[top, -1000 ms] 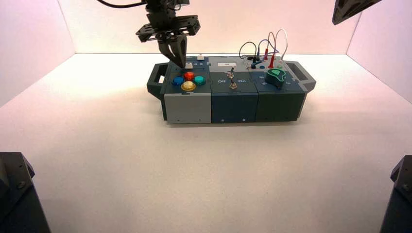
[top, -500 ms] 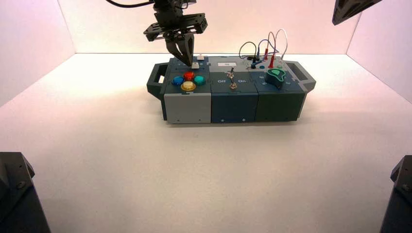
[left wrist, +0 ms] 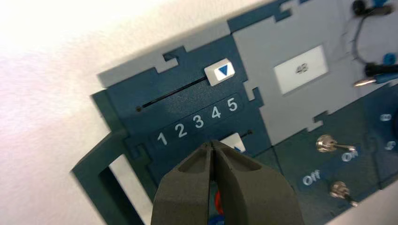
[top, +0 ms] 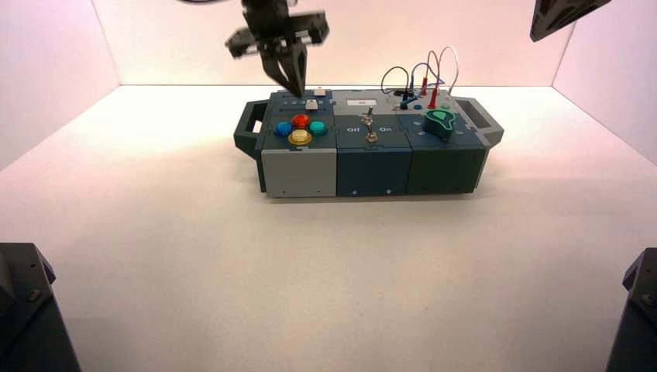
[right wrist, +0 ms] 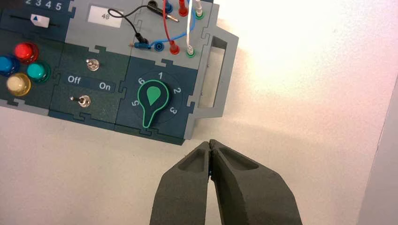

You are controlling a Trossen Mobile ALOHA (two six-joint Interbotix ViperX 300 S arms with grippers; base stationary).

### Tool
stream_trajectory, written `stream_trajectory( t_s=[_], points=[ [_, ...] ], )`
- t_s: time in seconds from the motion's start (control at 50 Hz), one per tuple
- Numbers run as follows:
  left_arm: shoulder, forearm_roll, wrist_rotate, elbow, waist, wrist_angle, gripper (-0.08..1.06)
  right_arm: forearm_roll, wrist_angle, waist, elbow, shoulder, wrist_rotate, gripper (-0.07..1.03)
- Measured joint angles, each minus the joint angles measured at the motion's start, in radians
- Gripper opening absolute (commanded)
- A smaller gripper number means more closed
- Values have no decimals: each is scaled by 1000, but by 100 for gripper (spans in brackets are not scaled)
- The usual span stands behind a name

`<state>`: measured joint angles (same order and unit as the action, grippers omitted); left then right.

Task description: Move the bottom slider to position 4.

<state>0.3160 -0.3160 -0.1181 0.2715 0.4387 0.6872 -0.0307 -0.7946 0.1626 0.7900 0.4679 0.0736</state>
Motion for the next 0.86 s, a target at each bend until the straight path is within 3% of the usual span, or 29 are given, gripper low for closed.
stream_trajectory(
  t_s=[0.2, 0.52, 0.86],
  points=[
    [-112, 21, 34, 40, 0, 2, -3, 2, 5, 0, -2, 0, 2, -3],
    [-304, 21, 34, 114, 0, 38, -3, 2, 9, 2, 0, 0, 3, -3],
    [-379, 21, 31, 140, 2, 44, -3, 6, 9, 2, 0, 0, 5, -3]
  ],
)
